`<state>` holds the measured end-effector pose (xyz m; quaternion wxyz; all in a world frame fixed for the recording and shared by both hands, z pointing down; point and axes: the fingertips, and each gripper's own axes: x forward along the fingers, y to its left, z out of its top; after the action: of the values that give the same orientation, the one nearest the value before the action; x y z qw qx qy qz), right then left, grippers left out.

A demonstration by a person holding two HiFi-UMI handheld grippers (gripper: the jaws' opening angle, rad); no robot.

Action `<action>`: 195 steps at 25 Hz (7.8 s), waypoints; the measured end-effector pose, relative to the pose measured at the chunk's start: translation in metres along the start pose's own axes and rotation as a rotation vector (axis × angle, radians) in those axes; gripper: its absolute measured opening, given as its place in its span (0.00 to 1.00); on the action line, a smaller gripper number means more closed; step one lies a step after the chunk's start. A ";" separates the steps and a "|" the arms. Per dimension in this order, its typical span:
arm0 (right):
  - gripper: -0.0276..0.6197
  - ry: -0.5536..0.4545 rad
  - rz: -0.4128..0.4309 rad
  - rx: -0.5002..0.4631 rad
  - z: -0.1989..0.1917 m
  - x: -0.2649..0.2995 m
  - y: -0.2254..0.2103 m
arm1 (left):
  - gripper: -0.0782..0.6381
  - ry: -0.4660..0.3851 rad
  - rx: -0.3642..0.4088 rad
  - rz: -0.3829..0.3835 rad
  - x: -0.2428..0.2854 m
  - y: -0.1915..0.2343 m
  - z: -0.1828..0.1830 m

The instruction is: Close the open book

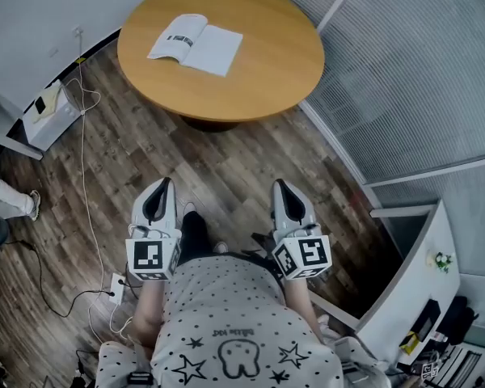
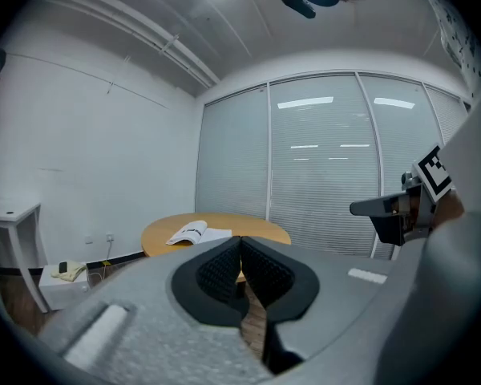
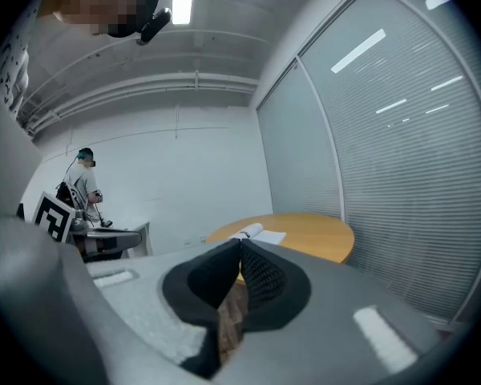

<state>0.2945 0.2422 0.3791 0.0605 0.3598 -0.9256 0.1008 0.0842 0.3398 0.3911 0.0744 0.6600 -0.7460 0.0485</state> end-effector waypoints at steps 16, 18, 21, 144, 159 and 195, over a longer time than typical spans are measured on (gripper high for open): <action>0.05 0.002 -0.035 0.006 0.030 0.137 0.013 | 0.12 -0.001 -0.023 -0.124 0.095 0.102 0.036; 0.05 0.008 -0.041 0.008 0.031 0.149 0.013 | 0.12 0.004 -0.031 -0.111 0.101 0.115 0.036; 0.05 0.027 -0.041 0.013 0.028 0.163 0.013 | 0.12 0.016 -0.055 -0.091 0.108 0.131 0.032; 0.05 0.080 -0.192 0.063 0.092 0.425 -0.129 | 0.12 0.074 -0.243 -0.222 0.442 0.220 0.065; 0.05 0.105 -0.213 0.074 0.082 0.413 -0.127 | 0.13 0.116 -0.446 -0.117 0.437 0.249 0.031; 0.05 0.194 -0.315 0.069 0.061 0.390 -0.112 | 0.44 0.364 -1.375 -0.044 0.502 0.264 -0.156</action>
<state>0.0819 -0.1069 0.4079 0.1519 0.4910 -0.8435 0.1561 -0.2296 -0.0912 0.6398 0.5984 0.4600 -0.5698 -0.3250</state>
